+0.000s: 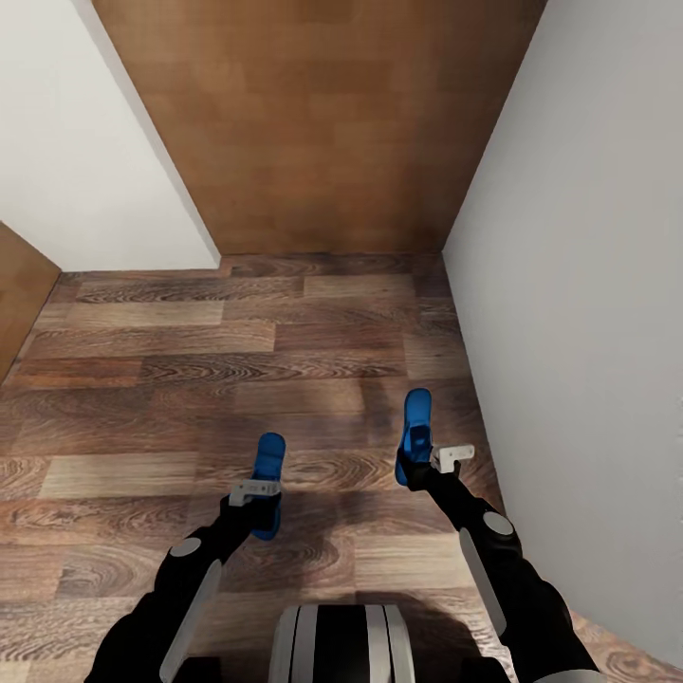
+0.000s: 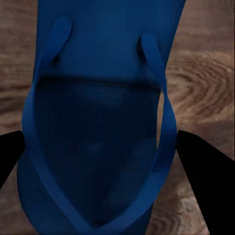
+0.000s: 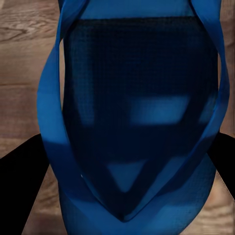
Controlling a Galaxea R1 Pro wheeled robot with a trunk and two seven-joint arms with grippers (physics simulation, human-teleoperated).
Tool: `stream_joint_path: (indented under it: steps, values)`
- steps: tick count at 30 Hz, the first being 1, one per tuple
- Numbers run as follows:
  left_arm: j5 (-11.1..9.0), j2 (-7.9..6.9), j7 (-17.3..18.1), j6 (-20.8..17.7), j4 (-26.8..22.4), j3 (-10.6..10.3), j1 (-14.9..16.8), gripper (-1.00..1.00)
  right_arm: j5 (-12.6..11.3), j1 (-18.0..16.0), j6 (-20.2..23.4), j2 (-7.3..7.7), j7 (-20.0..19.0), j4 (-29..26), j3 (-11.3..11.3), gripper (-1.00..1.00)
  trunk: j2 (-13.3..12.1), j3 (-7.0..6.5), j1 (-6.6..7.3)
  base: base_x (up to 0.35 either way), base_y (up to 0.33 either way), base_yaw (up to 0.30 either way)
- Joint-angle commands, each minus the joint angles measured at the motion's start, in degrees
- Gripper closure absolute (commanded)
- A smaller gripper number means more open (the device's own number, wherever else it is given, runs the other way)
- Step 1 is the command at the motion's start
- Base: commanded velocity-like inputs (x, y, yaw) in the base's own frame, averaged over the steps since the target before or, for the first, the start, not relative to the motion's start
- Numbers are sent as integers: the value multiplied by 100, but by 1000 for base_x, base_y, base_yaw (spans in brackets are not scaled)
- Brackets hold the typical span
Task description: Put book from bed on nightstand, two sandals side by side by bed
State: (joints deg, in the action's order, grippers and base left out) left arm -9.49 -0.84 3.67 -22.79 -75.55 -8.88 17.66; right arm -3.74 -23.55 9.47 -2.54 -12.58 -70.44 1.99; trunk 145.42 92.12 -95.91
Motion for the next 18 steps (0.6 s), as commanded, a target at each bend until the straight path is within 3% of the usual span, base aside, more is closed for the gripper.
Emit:
stream_joint_path:
  steps: [1, 6, 12, 18]
  values:
    - [-67, -12, 11, -46, -36, 4, 1, 100, -39, 0, 37, -1, -19, -6, -4, 100, 0, -20, 3, 0, 0, 0]
    - [-104, -38, 41, -110, -192, 22, 0, 100, -39, -1, 37, -1, -17, -5, -4, 100, -7, -130, 16, 0, 0, 0]
    - [-132, -193, 69, -399, -325, 17, 0, 100, -39, -2, 37, -2, -16, -5, -3, 100, -15, -263, 31, 0, 0, 0]
    - [-140, -212, 74, -443, -310, 7, 0, 100, -39, 0, 37, -1, -16, -5, -6, 100, -23, -396, 47, 0, 0, 0]
